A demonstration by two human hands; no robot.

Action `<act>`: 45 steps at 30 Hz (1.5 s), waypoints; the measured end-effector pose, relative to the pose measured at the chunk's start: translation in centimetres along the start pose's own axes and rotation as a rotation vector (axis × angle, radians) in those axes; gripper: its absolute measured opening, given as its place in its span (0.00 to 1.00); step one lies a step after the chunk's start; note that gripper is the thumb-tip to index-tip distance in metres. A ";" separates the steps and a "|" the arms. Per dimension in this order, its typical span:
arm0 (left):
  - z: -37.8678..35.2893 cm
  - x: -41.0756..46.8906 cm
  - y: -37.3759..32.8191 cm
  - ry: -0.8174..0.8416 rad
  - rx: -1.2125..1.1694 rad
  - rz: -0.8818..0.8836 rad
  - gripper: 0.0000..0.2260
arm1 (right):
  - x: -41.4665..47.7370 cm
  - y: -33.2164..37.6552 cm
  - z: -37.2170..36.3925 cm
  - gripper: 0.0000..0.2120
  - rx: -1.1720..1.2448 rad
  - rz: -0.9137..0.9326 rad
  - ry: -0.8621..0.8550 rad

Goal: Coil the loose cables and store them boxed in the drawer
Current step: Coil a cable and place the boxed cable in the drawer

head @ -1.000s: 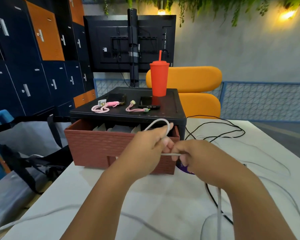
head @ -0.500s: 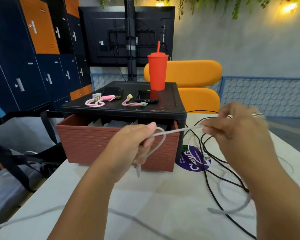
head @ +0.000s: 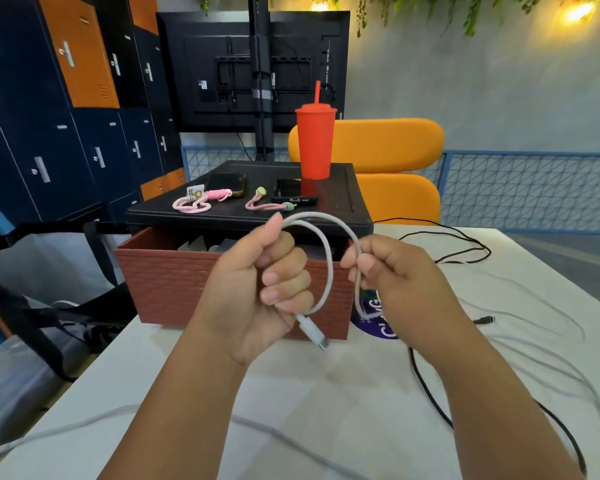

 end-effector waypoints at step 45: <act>1.2 -0.5 -1.4 -0.396 0.633 -0.107 0.11 | 0.2 -0.2 -1.2 0.18 0.235 -0.115 0.020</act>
Point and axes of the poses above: each hand's wrist, its own x-axis towards the middle knuckle, its own z-axis out of the back of the hand, y = z × x, the point moved 4 cm from there along x, towards the middle knuckle, and after that the axes turned 3 degrees about -x, right-handed, at the moved point
